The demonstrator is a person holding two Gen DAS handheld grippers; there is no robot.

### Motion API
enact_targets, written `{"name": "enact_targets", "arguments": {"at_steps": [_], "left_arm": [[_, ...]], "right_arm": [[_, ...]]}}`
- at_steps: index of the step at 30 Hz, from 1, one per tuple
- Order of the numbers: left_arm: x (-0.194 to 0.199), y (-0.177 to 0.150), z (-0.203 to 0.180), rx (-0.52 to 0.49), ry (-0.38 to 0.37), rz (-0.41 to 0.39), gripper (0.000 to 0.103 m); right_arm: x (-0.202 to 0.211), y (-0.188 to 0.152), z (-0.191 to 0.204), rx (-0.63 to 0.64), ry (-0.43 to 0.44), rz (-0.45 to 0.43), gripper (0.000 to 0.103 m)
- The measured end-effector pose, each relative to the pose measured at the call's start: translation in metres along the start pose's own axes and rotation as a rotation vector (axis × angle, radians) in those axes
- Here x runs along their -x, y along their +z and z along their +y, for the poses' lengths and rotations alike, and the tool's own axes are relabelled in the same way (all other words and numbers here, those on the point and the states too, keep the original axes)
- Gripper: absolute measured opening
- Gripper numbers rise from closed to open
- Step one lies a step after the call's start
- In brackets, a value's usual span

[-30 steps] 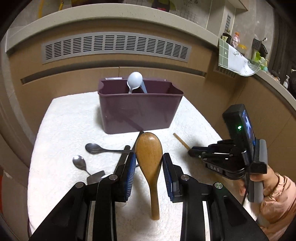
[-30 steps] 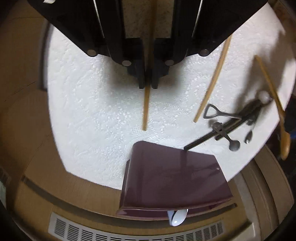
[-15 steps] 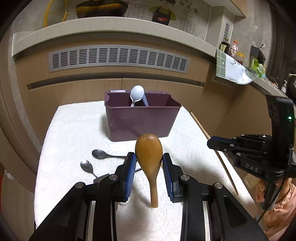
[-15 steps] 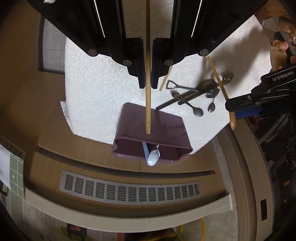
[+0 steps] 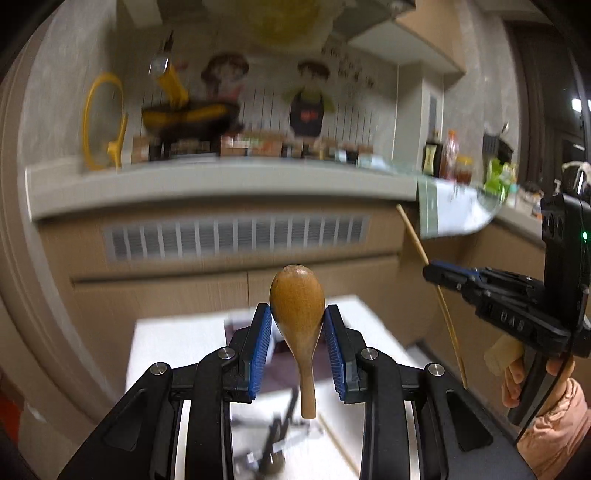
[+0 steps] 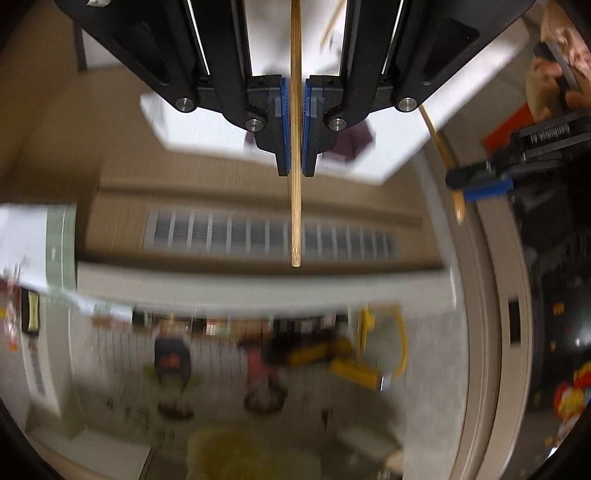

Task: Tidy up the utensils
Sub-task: 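Lift paddle and chopstick over the caddy and release both inside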

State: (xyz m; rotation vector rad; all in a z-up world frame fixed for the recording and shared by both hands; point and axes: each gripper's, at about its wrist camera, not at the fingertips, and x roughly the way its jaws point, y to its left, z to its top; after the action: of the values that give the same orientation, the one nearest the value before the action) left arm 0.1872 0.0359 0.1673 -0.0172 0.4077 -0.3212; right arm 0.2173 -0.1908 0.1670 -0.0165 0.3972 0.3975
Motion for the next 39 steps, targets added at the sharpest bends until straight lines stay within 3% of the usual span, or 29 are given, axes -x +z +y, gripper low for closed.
{"name": "enact_targets", "arguments": {"at_steps": [3,7,11,17,21,28,31,36,39], "left_arm": [[-0.013,0.020,0.008,-0.001,0.017,-0.049,0.031],[-0.046,0.030,0.030,0.039,0.014,-0.058,0.031],[-0.087,0.028,0.055,0.082,0.006,-0.013,0.031],[-0.134,0.009,0.072,0.091,0.013,0.024,0.031],[-0.154,-0.004,0.077,0.117,-0.015,0.049,0.031],[-0.152,0.009,0.079,0.117,-0.026,0.013,0.031],[-0.159,0.002,0.079,0.114,-0.024,0.044,0.031],[-0.190,-0.033,0.086,0.160,-0.052,0.162,0.032],[-0.200,-0.047,0.088,0.174,-0.055,0.206,0.032]], "right_arm": [[-0.013,0.030,-0.007,-0.031,0.020,-0.084,0.005],[-0.048,0.042,-0.008,-0.039,0.029,-0.112,0.005],[-0.097,0.036,-0.006,-0.038,0.012,-0.101,0.005],[-0.146,0.010,-0.013,-0.036,-0.019,-0.016,0.005],[-0.153,0.000,-0.021,-0.045,-0.026,0.018,0.005],[-0.127,0.024,-0.022,0.003,-0.010,-0.035,0.005],[-0.129,0.016,-0.017,0.021,0.016,0.027,0.005],[-0.162,-0.024,-0.016,0.011,0.021,0.193,0.006],[-0.186,-0.049,-0.017,0.012,0.026,0.310,0.013]]}}
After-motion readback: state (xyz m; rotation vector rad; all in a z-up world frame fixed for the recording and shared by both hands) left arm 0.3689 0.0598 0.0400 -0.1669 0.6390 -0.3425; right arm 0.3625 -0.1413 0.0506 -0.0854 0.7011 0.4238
